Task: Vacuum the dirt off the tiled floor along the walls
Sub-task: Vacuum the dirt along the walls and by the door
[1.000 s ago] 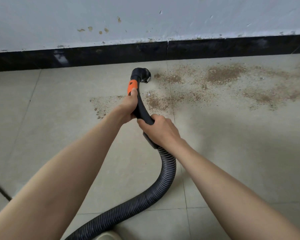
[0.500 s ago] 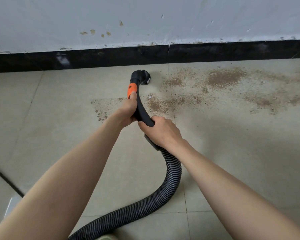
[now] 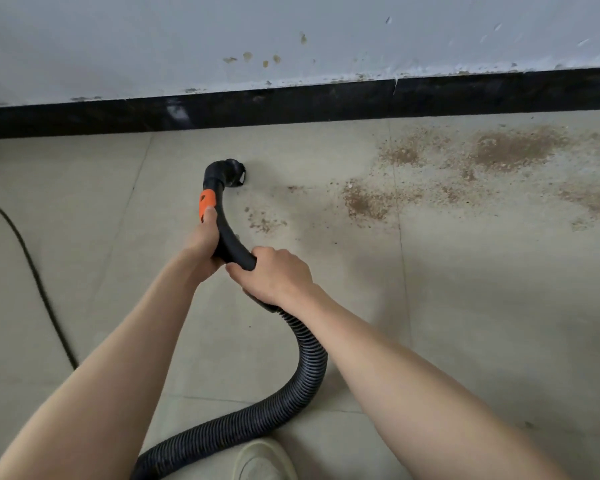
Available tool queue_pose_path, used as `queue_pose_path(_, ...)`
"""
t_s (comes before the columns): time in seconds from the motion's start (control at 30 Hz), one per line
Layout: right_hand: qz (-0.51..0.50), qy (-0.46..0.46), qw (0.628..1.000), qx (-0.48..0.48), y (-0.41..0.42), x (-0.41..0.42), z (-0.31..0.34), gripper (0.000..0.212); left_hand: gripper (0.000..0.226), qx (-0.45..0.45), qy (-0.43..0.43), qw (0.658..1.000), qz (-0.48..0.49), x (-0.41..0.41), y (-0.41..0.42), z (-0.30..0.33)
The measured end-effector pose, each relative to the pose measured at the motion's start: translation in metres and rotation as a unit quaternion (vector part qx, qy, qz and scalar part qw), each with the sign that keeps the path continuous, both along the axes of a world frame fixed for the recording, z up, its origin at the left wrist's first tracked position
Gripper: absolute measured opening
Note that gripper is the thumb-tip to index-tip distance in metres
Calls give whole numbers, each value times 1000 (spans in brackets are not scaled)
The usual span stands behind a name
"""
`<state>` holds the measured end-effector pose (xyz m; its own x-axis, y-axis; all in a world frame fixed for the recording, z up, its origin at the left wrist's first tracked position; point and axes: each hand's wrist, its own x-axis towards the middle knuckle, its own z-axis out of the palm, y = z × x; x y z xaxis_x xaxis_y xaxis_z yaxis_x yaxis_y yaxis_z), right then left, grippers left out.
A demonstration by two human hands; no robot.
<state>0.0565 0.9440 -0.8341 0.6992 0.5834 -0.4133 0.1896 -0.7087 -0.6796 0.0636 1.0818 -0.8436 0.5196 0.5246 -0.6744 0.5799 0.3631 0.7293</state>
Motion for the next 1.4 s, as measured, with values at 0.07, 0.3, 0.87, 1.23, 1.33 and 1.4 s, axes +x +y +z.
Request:
queue_pose_path(0.07, 20, -7, 1000, -2, 3, -7, 2, 42, 42, -4, -4, 1000, 23, -15, 4, 1)
queue_pose_path(0.3, 53, -17, 998, -15, 0, -29, 5, 45, 43, -27, -11, 998, 53, -47, 4, 0)
queue_pose_path(0.87, -36, -6, 999, -13, -53, -39, 0, 46, 45, -15, -3, 1000, -1, -36, -47, -2)
queue_pose_path(1.23, -61, 17, 998, -18, -77, -44, -4, 44, 42, -19, -16, 999, -44, -35, -73, -7)
queue_pose_path(1.33, -81, 68, 994, 14, -85, -39, -8, 42, 40, -27, -24, 997, -73, -30, -79, -6)
queue_pose_path(1.4, -89, 90, 992, 30, -90, -35, -9, 41, 40, -35, -26, 994, -103, -26, -84, -4)
